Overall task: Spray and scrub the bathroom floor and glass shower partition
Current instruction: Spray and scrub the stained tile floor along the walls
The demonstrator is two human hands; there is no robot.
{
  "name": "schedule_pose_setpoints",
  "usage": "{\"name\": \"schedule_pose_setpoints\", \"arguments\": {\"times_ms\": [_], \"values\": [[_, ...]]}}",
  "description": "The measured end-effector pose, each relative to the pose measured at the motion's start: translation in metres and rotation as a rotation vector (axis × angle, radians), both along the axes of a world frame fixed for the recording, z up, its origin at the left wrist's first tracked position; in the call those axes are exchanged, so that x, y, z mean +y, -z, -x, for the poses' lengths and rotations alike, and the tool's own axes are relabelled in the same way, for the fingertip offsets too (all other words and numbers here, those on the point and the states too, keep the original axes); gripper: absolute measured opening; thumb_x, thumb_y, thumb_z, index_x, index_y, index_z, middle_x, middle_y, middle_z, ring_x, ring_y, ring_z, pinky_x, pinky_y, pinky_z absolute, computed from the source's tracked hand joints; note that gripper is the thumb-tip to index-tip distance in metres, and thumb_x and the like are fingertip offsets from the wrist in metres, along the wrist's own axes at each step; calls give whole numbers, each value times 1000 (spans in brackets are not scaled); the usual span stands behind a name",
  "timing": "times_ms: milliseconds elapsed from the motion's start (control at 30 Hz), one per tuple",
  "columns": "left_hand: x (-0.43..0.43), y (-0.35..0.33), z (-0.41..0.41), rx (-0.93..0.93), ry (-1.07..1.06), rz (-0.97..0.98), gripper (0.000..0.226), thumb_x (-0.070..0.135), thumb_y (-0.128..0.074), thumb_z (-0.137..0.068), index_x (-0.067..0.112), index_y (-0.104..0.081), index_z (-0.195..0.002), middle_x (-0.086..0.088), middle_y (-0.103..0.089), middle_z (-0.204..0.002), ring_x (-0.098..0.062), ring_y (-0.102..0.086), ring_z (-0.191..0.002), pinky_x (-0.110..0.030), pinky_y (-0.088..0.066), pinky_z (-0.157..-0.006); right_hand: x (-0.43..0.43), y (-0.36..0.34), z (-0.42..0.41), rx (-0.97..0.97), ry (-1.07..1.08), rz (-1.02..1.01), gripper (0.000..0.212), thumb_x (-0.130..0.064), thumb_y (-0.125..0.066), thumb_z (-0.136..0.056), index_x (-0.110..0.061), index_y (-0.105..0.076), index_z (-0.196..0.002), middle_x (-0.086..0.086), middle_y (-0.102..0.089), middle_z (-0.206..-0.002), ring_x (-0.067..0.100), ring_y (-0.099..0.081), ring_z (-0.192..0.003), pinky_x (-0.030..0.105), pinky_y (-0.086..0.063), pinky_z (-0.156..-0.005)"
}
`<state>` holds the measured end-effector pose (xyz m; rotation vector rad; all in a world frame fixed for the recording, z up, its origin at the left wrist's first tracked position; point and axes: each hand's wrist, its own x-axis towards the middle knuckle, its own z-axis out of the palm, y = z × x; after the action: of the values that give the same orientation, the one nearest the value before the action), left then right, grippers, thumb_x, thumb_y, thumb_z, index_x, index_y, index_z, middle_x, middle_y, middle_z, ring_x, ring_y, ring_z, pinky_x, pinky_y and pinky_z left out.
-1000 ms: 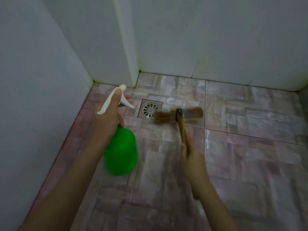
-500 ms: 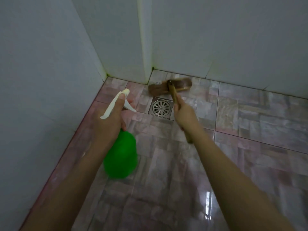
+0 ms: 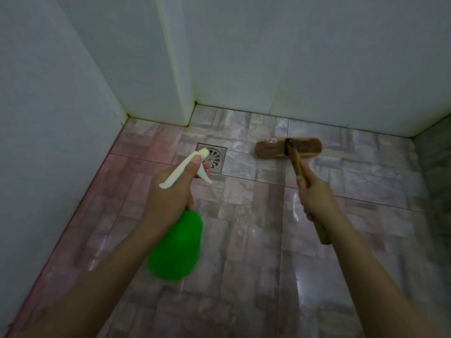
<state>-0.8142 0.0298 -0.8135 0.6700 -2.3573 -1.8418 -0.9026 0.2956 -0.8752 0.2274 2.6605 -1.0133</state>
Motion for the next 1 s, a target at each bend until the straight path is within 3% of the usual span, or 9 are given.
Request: {"name": "schedule_pose_setpoints", "arguments": {"times_ms": [67, 200, 300, 433, 533, 667, 800, 900, 1000], "values": [[-2, 6, 1, 11, 5, -19, 29, 51, -50, -99, 48, -75, -83, -3, -75, -71, -11, -47, -37, -21, -42, -43, 7, -8, -33, -9, -55, -44, 47, -31, -36, -102, -46, -26, -146, 3, -58, -71, 16, -51, -49, 26, -43, -42], [11, 11, -5, 2, 55, -12, 26, 48, -52, -99, 45, -75, -88, -4, -79, -87, -16, -49, -37, -22, -43, -41, 13, -32, -159, -102, -97, -18, 58, -22, -46, -99, -57, -20, -137, -2, -65, -85, 6, -60, -63, 18, -47, -56], [22, 10, -10, -9, 72, 1, 27, 41, -51, -102, 35, -75, -90, 3, -79, -81, -12, -49, -34, -23, -44, -42, -8, -17, -130, -83, -235, -48, 57, -24, -42, -100, -54, -18, -142, 6, -65, -80, 20, -62, -67, 19, -40, -51], [18, 7, -21, -2, 97, 40, 29, 50, -49, -101, 49, -73, -86, -5, -79, -91, -14, -50, -37, -22, -44, -45, -24, 1, -69, -33, -202, -29, 50, -28, -37, -102, -44, -25, -147, -2, -54, -69, 12, -51, -53, 21, -39, -44], [8, -2, -30, 14, 52, 31, 31, 50, -48, -102, 50, -74, -84, 0, -79, -90, -15, -50, -38, -22, -43, -45, 5, -10, -139, -89, -190, -24, 51, -27, -38, -102, -43, -22, -147, 4, -62, -74, 15, -59, -61, 30, -50, -56], [-8, -3, -40, 25, -23, 34, 30, 52, -49, -99, 54, -75, -84, -2, -79, -92, -36, -60, -56, -25, -44, -48, 1, -26, -184, -186, -255, -48, 53, -30, -39, -101, -52, -13, -140, -4, -57, -66, 9, -56, -56, 29, -50, -56], [-19, -11, -51, -5, -72, 90, 31, 45, -48, -103, 51, -71, -83, 15, -78, -88, -13, -48, -40, -21, -42, -46, -61, -1, -90, -43, -313, 9, 51, -27, -39, -101, -40, -26, -148, 14, -64, -85, 29, -61, -70, 36, -49, -64], [-27, -18, -56, -36, -126, 105, 38, 46, -46, -104, 60, -67, -76, 31, -72, -78, -7, -47, -39, -15, -40, -46, -63, 0, -79, -58, -339, -35, 51, -25, -39, -101, -39, -26, -149, 15, -64, -91, 22, -54, -64, 31, -46, -59], [-41, -14, -60, -24, -156, 91, 34, 53, -45, -102, 65, -68, -80, 7, -78, -89, -12, -50, -44, -23, -43, -52, -40, -16, -146, -146, -339, -27, 54, -26, -41, -100, -47, -21, -146, 9, -65, -93, 24, -63, -77, 33, -49, -68]]}}
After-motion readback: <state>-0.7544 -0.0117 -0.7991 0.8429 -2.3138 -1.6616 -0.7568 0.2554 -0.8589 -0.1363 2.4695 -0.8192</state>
